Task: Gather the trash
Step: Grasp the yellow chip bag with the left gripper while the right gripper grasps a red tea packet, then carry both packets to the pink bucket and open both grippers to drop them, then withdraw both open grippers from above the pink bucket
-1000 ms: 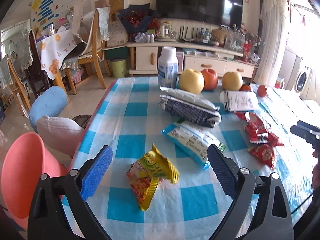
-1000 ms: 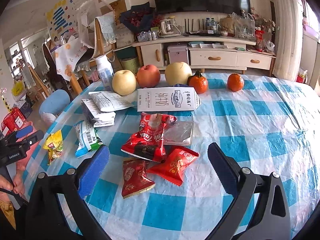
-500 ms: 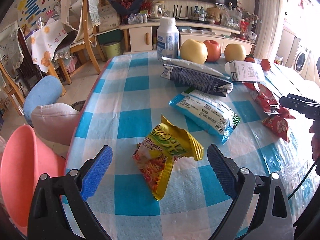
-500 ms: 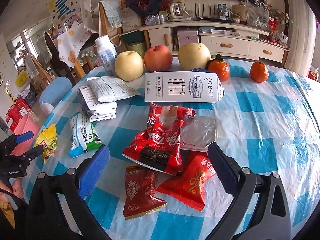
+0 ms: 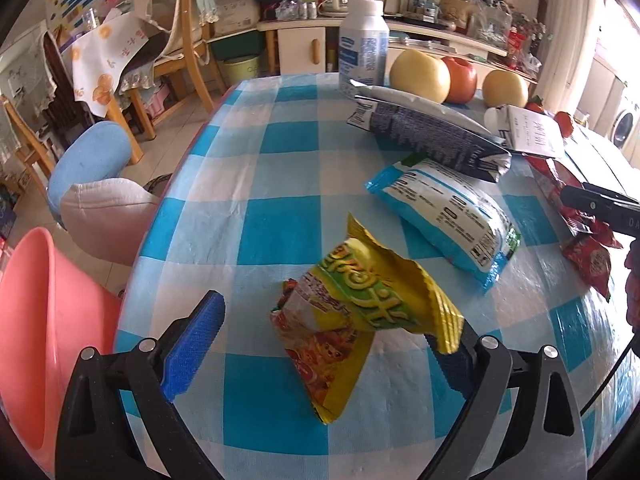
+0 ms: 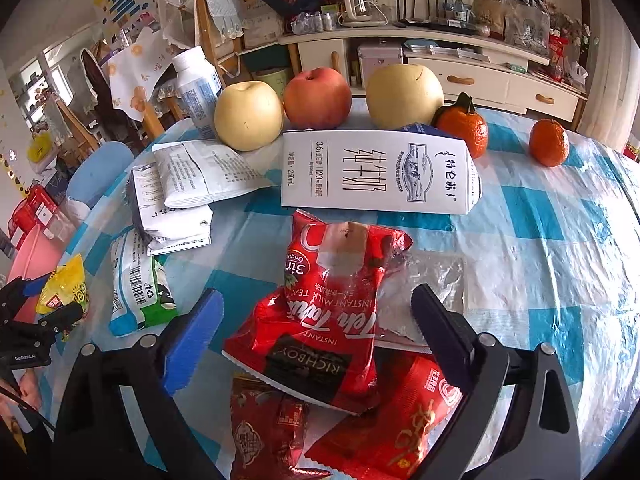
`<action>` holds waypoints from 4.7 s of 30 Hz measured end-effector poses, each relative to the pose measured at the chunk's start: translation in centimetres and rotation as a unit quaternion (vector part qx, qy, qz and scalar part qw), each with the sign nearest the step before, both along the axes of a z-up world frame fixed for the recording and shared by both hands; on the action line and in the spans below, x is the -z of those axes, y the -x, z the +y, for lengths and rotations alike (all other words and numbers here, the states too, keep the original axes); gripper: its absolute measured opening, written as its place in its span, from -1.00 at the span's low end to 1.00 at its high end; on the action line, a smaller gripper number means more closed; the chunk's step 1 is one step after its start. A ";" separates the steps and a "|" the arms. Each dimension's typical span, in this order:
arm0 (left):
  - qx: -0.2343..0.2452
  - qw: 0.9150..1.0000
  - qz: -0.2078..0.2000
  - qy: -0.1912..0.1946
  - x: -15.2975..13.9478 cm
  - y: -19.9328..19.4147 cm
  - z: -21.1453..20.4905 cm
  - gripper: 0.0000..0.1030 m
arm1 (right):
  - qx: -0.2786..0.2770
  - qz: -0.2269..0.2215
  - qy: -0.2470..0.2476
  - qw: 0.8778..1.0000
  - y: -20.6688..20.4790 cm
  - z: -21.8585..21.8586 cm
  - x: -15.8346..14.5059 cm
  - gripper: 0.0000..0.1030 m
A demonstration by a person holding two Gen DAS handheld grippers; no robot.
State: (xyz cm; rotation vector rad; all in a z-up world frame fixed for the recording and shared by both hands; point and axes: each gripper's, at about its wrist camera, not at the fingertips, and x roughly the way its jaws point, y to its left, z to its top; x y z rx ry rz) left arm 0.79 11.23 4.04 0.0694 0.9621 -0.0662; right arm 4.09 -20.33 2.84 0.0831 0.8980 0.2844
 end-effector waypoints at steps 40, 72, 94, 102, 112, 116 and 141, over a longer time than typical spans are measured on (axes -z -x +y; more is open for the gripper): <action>-0.023 0.998 -0.008 0.057 -0.9 -1.4 -0.5 0.39 | 0.008 -0.031 0.035 0.999 0.1 0.2 0.1 -0.14; -0.119 0.985 -0.091 0.086 -6.3 0.6 6.7 0.39 | -0.058 -0.095 -0.019 0.994 5.8 8.4 -5.4 -0.19; -0.274 0.950 -0.137 0.054 -9.7 4.8 18.7 0.39 | -0.208 -0.111 -0.036 0.971 8.8 26.9 -10.0 -0.19; -0.338 0.932 -0.125 0.048 -9.6 6.5 24.0 0.39 | -0.266 -0.107 -0.035 0.957 9.1 34.8 -10.1 -0.19; -0.384 0.916 -0.107 0.052 -8.7 7.6 28.1 0.39 | -0.319 -0.097 -0.017 0.943 8.9 41.5 -9.2 -0.17; -0.389 0.914 -0.106 0.047 -8.6 7.5 28.4 0.59 | -0.337 -0.087 -0.020 0.937 9.4 42.2 -8.4 -0.11; -0.307 0.946 -0.104 -0.004 -9.3 4.5 20.8 0.83 | -0.212 -0.123 0.012 0.969 10.3 30.1 -8.0 0.77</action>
